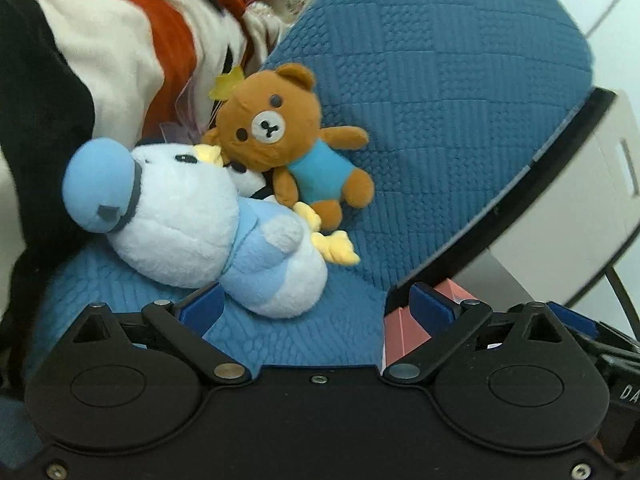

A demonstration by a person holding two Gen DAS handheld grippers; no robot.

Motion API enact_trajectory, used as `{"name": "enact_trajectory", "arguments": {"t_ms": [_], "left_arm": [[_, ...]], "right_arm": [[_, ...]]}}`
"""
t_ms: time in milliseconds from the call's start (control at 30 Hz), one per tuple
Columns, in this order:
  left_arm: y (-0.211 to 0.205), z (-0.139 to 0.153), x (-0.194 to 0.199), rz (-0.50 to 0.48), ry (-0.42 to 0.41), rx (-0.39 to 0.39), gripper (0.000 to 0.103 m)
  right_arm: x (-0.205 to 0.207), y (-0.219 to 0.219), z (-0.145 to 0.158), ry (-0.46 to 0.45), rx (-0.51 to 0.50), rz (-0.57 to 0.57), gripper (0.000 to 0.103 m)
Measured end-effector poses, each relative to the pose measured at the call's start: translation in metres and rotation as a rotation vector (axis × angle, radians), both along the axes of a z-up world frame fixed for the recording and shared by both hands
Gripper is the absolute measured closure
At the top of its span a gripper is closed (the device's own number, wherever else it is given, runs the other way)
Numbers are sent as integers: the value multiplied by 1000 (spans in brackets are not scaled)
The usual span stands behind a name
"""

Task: Organize objects
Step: 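Reach both grippers to the teddy bear and grasp it with the right gripper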

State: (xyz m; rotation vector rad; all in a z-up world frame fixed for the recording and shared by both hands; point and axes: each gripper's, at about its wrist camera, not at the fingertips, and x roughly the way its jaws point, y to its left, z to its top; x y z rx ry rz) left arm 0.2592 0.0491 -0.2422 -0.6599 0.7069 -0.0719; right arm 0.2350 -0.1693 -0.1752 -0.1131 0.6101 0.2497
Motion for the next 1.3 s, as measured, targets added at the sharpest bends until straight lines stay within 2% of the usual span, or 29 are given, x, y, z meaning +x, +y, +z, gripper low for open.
{"name": "enact_trajectory", "arguments": {"t_ms": [300,433,533,667,767,1067,1167,1233,1300], "left_arm": [[22,-41,33,86,106,-111,8],[38,-55,40,118,115,-201,7],[45,-61,45,129,110,-244,6],[47,-73,56,126,138,-298,4],[50,-80,63,129,153,-344,3],[59,-101,72,175,189,-446,3],[59,-108,79,190,204,-466,1],[59,-112,84,200,212,-488,1],[58,-113,87,204,218,-493,1]], "right_arm": [[90,45,-24,28,-179,167,6],[130,62,-38,24,-270,201,6],[158,69,-48,46,-293,205,6],[182,79,-60,55,-328,246,6],[199,89,-71,97,-368,280,6],[225,103,-98,44,-483,267,7],[231,102,-112,72,-538,238,20],[234,97,-119,121,-508,204,26],[230,93,-120,123,-470,176,29]]}}
